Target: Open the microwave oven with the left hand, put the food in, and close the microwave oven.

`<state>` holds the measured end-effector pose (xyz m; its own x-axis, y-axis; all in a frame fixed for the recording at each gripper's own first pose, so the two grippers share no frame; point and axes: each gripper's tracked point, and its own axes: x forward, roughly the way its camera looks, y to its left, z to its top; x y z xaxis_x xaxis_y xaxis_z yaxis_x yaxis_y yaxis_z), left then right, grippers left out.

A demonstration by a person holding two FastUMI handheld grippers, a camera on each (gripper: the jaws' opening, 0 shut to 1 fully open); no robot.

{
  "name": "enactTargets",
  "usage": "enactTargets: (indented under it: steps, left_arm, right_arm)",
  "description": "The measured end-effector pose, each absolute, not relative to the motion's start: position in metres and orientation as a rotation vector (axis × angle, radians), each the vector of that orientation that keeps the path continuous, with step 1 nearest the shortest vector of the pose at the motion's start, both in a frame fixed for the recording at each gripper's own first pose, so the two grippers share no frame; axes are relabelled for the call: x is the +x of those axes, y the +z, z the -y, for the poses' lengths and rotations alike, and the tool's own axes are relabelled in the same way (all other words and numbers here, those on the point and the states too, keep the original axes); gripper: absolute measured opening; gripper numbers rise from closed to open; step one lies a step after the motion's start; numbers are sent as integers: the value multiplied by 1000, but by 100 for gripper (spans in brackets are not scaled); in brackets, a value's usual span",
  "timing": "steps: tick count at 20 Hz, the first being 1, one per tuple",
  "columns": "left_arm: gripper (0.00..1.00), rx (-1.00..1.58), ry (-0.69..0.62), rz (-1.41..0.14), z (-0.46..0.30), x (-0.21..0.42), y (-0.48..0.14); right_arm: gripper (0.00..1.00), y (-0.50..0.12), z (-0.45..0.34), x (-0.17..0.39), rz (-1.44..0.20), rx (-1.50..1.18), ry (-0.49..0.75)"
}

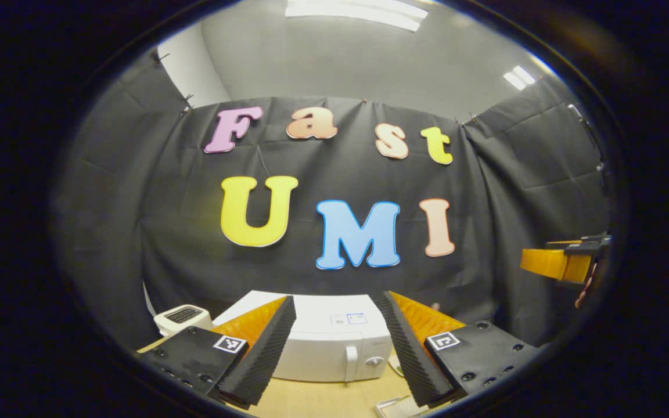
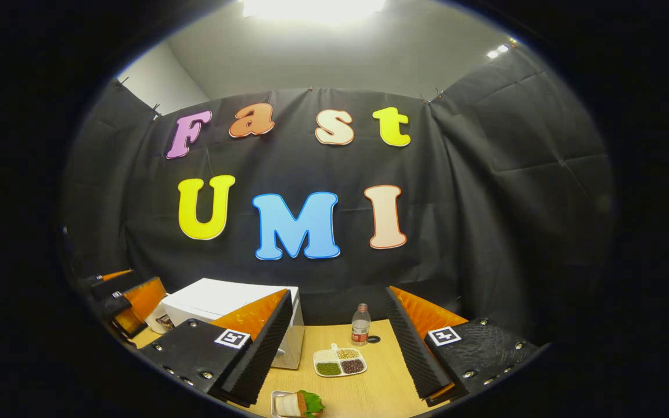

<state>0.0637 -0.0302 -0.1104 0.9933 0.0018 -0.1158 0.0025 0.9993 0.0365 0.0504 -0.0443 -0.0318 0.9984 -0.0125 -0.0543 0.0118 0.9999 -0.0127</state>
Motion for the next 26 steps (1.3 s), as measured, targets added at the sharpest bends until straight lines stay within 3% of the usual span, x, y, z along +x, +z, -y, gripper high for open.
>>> enactTargets:
  steps: [2,4,8,11,14,17,19,23,24,26]
  left_arm:
    - [94,46,-17,-162,38,78,-144]
    - [99,58,-26,-217,43,91,-181]
    - [95,65,-42,-323,51,121,-258]
    - [98,67,-43,-401,54,142,-313]
    - [100,73,-10,-460,44,163,-356]
    - [96,62,1,-504,42,181,-385]
    - [89,59,3,-527,42,188,-402]
    - [53,23,-31,-550,54,193,-413]
    - [34,53,-34,-556,55,192,-410]
    - [27,58,-37,-567,55,189,-408]
  right_arm:
    - [96,-41,54,56,-73,-14,-28]
    - [96,-50,62,61,-94,-23,-36]
    - [96,-68,77,73,-136,-52,-53]
    - [95,-83,84,80,-181,-51,-55]
    - [96,-90,90,87,-206,-53,-57]
    - [95,-97,98,91,-226,-64,-70]
    - [95,-100,106,94,-241,-71,-81]
    - [95,-102,112,98,-251,-64,-92]
    - [95,-101,111,99,-250,-62,-90]
    - [96,-101,106,100,-249,-62,-80]
